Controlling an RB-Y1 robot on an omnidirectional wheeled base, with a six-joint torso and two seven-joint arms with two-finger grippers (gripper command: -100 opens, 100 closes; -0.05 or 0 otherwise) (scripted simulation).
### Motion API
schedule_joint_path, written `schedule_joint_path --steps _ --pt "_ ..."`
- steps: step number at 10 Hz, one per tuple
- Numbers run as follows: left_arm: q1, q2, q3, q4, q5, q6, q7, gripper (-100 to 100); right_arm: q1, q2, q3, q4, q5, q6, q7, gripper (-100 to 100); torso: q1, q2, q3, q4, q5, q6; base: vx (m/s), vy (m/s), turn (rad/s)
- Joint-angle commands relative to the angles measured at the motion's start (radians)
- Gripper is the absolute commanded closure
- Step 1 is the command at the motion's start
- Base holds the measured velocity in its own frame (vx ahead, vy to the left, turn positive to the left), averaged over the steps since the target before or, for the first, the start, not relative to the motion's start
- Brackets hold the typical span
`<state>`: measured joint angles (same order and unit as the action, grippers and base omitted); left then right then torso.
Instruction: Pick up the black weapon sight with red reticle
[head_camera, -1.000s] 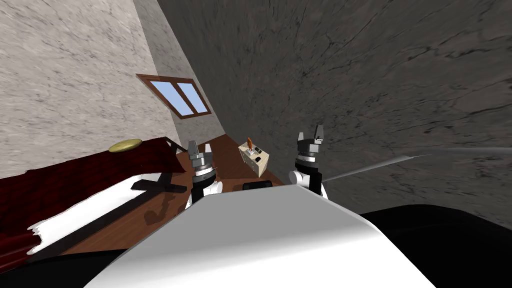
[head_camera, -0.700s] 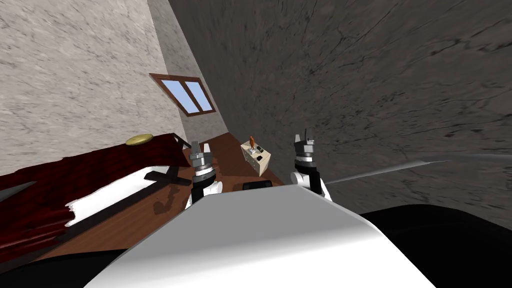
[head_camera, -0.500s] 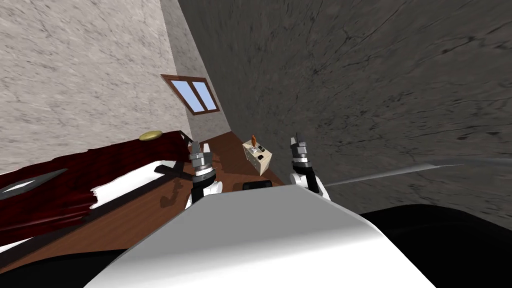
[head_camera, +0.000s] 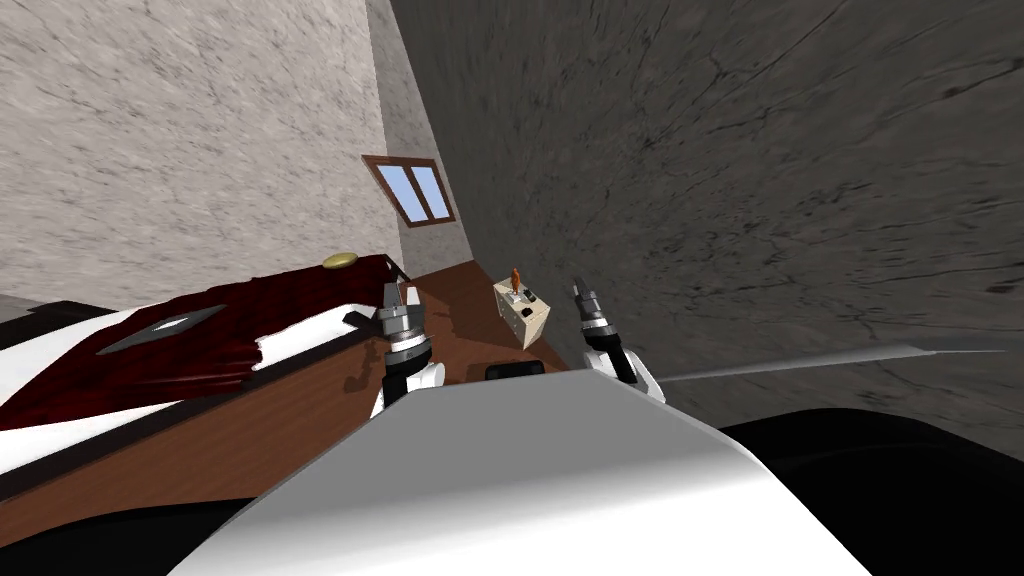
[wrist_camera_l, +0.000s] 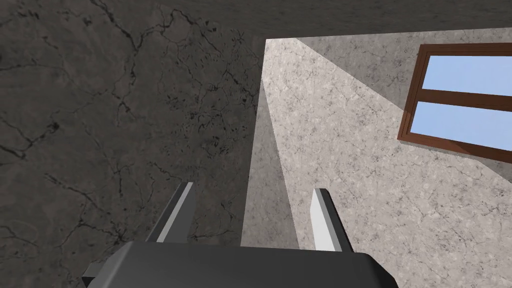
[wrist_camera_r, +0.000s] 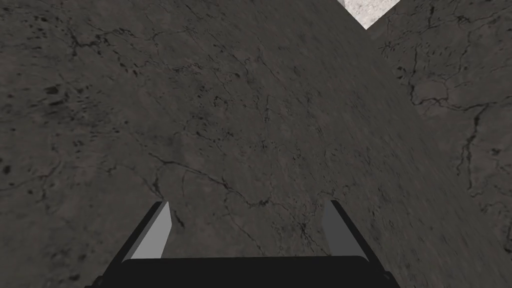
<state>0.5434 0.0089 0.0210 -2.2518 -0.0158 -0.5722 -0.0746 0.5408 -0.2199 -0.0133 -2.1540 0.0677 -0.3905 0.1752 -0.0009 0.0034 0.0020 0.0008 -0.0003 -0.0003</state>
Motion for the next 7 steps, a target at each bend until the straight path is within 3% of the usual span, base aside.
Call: schedule_joint_path --steps 1,2,3,4,6,7 --pt "0.000 0.000 0.000 0.000 0.000 0.000 0.000 0 0.010 -0.050 0.005 0.050 0.050 0.017 0.003 -100 0.000 0.000 0.000 0.000 0.000 0.000 -0.092 0.004 0.386" --pt "0.000 0.000 0.000 0.000 0.000 0.000 0.000 0 0.010 -0.061 0.005 0.062 0.050 0.017 0.003 -100 0.000 0.002 0.001 0.000 0.000 0.000 -0.074 -0.012 0.152" --pt "0.000 0.000 0.000 0.000 0.000 0.000 0.000 0 0.013 -0.100 0.010 0.098 0.089 0.035 0.006 -100 -0.001 0.001 0.001 0.000 0.000 0.001 -0.052 -0.007 0.271" --pt "0.000 0.000 0.000 0.000 0.000 0.000 0.000 0 0.013 -0.100 0.010 0.104 0.089 0.035 0.006 -100 -0.001 0.000 0.000 0.000 0.000 0.000 -0.036 -0.007 0.156" --pt "0.000 0.000 0.000 0.000 0.000 0.000 0.000 0 0.018 -0.169 0.024 0.176 0.159 0.069 0.011 -100 -0.001 -0.001 0.000 0.000 0.000 0.000 -0.059 0.003 0.377" --pt "0.000 0.000 0.000 0.000 0.000 0.000 0.000 0 0.018 -0.178 0.024 0.194 0.170 0.069 0.011 -100 -0.001 0.000 0.000 0.000 0.000 0.000 -0.053 -0.005 0.182"
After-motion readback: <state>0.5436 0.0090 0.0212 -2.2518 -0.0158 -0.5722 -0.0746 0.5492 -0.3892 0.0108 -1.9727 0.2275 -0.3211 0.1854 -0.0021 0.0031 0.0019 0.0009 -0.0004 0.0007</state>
